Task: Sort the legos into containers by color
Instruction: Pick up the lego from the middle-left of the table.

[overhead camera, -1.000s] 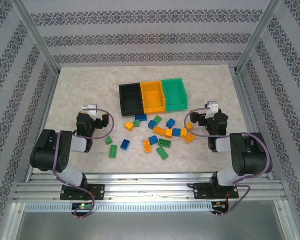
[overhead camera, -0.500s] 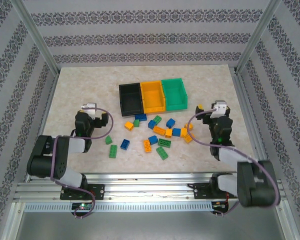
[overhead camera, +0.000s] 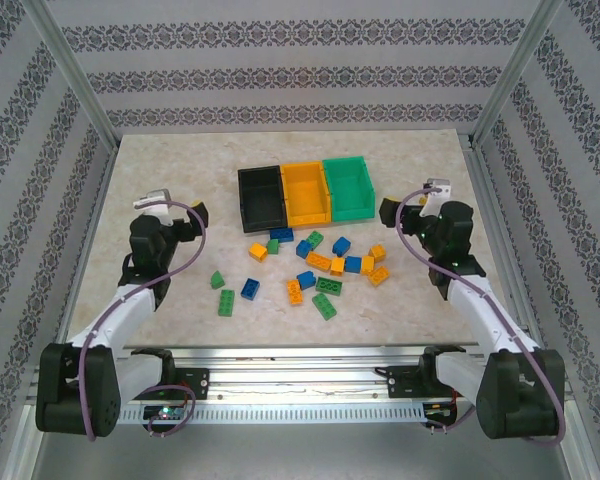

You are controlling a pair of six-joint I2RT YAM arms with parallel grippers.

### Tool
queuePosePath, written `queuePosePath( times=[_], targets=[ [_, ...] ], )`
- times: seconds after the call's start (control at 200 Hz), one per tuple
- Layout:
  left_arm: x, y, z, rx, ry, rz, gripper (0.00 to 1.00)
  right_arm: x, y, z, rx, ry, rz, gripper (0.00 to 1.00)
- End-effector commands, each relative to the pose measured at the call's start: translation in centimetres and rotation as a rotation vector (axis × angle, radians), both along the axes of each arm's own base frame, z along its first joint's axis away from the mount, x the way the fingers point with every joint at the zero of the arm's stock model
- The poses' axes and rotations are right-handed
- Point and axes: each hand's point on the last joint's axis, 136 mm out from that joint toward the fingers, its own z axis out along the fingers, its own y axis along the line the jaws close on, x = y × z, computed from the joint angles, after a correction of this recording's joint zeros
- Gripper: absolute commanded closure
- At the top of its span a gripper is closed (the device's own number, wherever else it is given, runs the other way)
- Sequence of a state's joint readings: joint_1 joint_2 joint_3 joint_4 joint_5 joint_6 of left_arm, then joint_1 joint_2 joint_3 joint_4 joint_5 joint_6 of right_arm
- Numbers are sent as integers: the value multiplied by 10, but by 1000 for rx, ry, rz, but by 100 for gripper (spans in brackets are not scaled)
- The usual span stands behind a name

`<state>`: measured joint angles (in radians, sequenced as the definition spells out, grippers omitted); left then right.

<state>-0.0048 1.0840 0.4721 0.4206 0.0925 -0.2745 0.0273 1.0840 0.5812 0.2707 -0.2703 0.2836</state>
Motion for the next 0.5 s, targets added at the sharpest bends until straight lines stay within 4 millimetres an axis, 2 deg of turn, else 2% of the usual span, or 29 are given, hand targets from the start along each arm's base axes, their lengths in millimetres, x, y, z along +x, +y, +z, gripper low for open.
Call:
queuePosePath(
  times=[0.0,0.175,0.34,0.495],
  targets=[
    [-16,-13,-22,-144,193,-40,0,-5,28,-9,138,104,101,2],
    [-32,-15,-33,-154,374,-39,0,-5,60,-28,150,153,186,2],
    [-48,-19,-39,-147,506,-61,0,-12,82,-45,54,163,214,2],
    [-67,-40,-60,-229,647,-151,0,-16,101,-65,-54,172,233,2]
  ],
)
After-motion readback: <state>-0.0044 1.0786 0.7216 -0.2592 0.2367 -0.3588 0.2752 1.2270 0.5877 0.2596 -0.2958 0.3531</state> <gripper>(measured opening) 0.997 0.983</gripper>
